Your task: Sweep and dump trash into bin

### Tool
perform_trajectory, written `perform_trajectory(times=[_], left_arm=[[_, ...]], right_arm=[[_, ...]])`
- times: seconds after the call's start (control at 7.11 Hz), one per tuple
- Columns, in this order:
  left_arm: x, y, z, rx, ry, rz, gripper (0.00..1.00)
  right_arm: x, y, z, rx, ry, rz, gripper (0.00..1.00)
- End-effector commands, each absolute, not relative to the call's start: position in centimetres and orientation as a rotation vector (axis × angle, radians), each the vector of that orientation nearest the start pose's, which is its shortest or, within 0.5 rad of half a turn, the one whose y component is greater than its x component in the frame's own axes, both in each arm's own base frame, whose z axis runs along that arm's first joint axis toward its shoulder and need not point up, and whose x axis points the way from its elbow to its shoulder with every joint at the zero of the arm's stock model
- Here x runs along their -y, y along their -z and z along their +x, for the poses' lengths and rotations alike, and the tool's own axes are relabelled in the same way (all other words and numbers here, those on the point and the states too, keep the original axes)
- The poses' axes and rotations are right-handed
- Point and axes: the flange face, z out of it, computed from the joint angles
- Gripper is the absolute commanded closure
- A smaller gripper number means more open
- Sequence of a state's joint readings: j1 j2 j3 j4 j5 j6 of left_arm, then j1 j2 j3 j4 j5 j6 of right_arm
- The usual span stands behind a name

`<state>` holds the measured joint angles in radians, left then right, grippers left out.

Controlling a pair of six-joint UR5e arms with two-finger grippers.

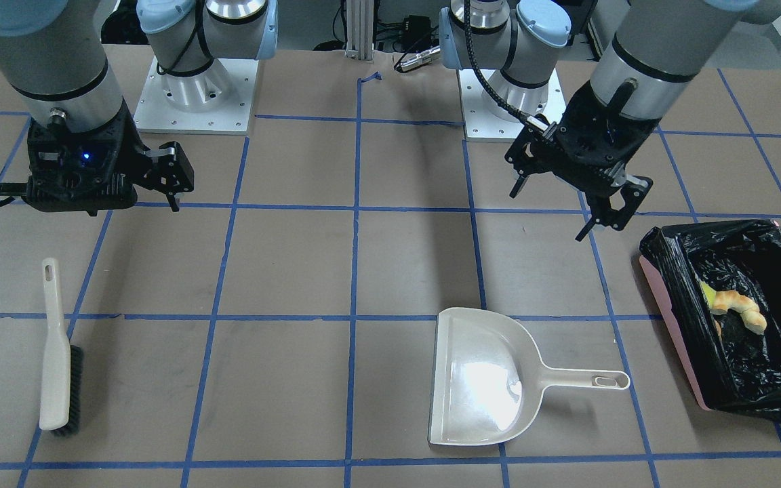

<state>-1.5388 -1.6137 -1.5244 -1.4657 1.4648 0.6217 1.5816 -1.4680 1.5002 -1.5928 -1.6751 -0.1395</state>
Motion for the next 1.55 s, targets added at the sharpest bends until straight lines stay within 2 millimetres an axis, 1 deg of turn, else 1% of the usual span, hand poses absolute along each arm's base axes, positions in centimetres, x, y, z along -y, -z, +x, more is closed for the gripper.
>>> perform_trajectory(times=[0.0, 0.14, 0.28, 0.56, 0.7, 0.84, 0.99, 1.13, 1.27, 1.41], left_arm=[[49.8, -52.2, -13.3, -3.209, 0.198, 0.266, 0.00], [48.5, -51.9, -13.1, -3.201, 0.150, 0.200, 0.00], [47.8, -51.2, -12.4, -3.132, 0.114, 0.188, 0.00], [47.5, -50.9, -12.7, -3.181, 0.089, 0.183, 0.00], [47.5, -51.1, -12.7, -3.174, 0.098, 0.187, 0.00], [47.1, -51.9, -12.8, -3.177, 0.123, 0.198, 0.00], [46.7, -53.3, -12.7, -3.170, 0.174, 0.214, 0.00], [46.8, -54.6, -12.2, -3.167, 0.224, 0.201, 0.00], [46.4, -54.7, -12.5, -3.153, 0.214, 0.215, 0.00], [46.2, -54.7, -12.2, -3.147, 0.190, 0.206, 0.00]], right_arm=[[53.3, -47.3, 12.9, -3.234, -0.026, -0.244, 0.01], [53.3, -47.2, 12.9, -3.231, -0.028, -0.244, 0.01], [53.3, -47.2, 12.9, -3.231, -0.028, -0.244, 0.01], [53.3, -47.3, 12.9, -3.234, -0.026, -0.242, 0.01], [53.3, -47.3, 12.9, -3.235, -0.025, -0.239, 0.00], [53.3, -47.3, 12.9, -3.236, -0.023, -0.239, 0.00], [53.3, -47.3, 12.9, -3.236, -0.023, -0.242, 0.00], [53.3, -47.3, 12.9, -3.234, -0.025, -0.242, 0.00], [53.3, -47.4, 12.8, -3.239, -0.024, -0.242, 0.00], [53.3, -47.3, 12.8, -3.240, -0.026, -0.245, 0.00]])
